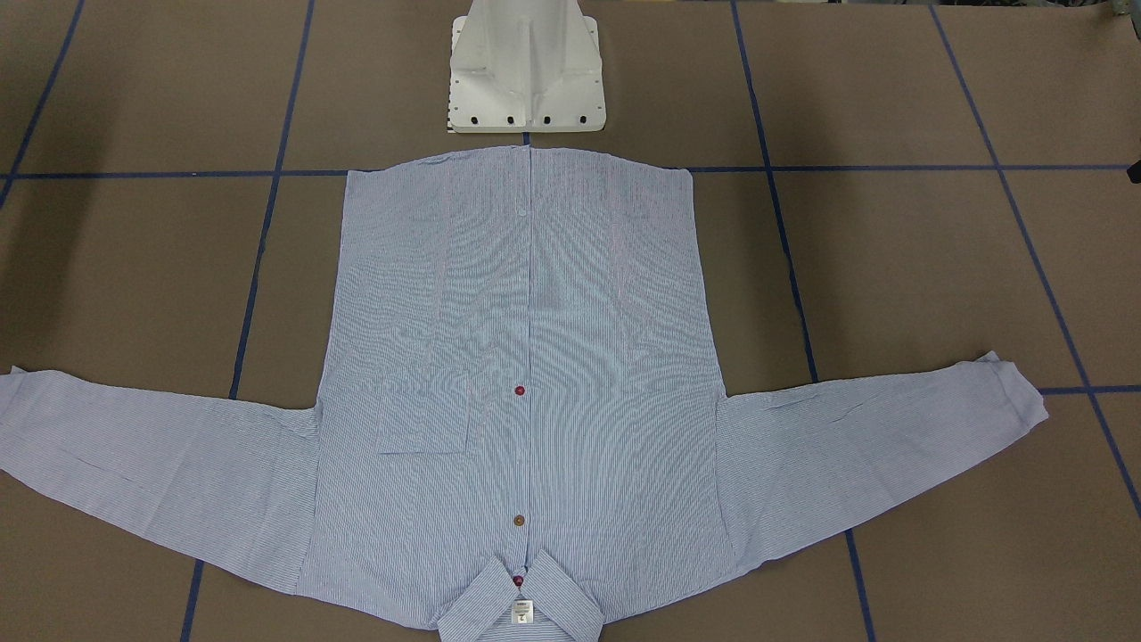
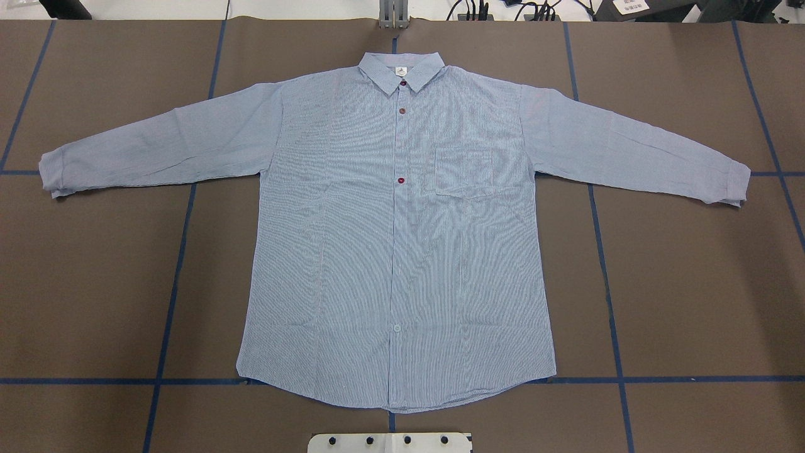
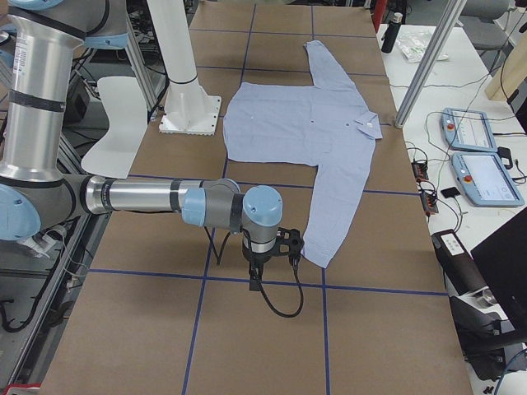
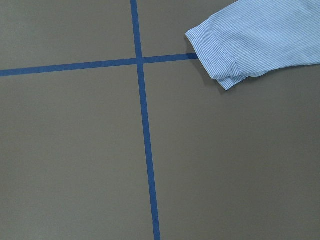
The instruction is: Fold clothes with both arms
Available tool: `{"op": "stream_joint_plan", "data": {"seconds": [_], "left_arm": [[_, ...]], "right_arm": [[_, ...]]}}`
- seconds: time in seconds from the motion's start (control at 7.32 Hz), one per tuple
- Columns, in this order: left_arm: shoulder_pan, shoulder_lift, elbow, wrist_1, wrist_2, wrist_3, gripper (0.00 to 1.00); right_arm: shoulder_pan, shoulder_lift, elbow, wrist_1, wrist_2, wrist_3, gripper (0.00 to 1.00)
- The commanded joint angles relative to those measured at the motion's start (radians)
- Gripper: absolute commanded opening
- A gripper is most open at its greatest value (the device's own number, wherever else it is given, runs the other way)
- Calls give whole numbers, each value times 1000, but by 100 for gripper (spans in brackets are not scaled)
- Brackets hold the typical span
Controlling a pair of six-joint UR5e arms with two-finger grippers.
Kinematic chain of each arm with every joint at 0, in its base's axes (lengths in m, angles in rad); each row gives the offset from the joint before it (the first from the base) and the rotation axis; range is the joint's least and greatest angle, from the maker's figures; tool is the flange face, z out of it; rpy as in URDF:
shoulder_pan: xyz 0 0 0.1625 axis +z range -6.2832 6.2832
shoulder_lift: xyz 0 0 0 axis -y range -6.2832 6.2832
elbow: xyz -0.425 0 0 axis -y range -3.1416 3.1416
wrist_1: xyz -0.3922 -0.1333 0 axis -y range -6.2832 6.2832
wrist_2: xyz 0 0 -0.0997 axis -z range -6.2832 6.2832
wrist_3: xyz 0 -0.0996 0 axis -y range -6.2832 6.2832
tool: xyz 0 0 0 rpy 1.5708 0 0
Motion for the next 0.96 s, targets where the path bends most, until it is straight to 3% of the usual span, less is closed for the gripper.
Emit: {"op": "stream_joint_plan", "data": {"seconds": [0.0, 0.14, 0.41, 0.55, 0.68, 0.82], "left_arm": [[0, -15, -4, 0, -2, 1, 100], [0, -41, -4, -5, -1, 4, 100], [0, -44, -5, -131, 22, 6, 100], [-2, -49, -14, -194, 209, 4, 100], [-2, -52, -8, -242, 258, 10, 100], [-2, -55, -13, -291, 248, -11, 100]], "right_arm": [[0, 6, 5, 2, 3, -4, 100], [4, 21, 48, 2, 2, -4, 100], [6, 27, 105, 2, 3, 2, 100], [6, 59, 120, 2, 3, 8, 100], [6, 119, 126, 2, 3, 11, 100], [5, 136, 119, 0, 8, 15, 100]]}}
